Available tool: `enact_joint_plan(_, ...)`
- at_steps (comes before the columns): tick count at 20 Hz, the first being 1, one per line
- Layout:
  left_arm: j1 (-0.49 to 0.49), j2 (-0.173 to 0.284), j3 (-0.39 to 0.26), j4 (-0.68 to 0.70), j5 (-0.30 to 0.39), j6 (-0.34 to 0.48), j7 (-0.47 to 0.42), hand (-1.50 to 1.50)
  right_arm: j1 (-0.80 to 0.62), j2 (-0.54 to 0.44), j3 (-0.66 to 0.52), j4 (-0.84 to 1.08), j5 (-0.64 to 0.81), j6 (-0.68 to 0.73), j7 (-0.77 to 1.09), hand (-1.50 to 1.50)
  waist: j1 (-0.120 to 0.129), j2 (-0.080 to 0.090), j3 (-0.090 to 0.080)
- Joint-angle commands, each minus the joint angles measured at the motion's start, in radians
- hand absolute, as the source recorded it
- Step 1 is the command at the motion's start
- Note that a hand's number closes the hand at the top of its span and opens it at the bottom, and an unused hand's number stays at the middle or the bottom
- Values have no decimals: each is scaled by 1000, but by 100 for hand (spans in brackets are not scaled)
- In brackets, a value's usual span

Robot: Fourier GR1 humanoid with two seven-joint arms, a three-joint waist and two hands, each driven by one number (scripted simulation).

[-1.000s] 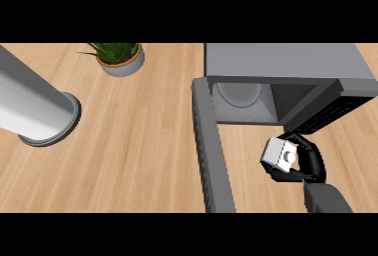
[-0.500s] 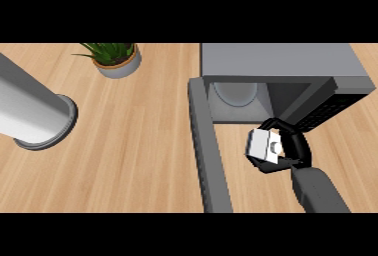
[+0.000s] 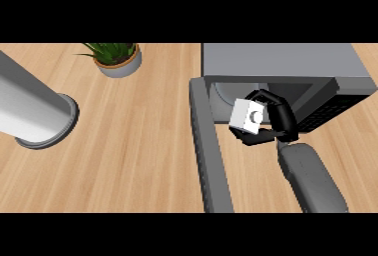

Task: Pick up the milk, place it into the microwave and close the microwave

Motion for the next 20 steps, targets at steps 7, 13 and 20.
enact_joint_plan(7,12,2,50,-84,95,9,39,-150,-274,17,3,226,165,-196,110,150,16,4,1)
enact_joint_plan(13,-28,6,30,4,55,-44,1,-150,-469,22,-48,485,214,-321,87,150,41,16,1)
enact_joint_plan(20,-45,11,28,13,71,-62,-3,-150,-577,0,-104,656,216,-393,55,150,73,28,2)
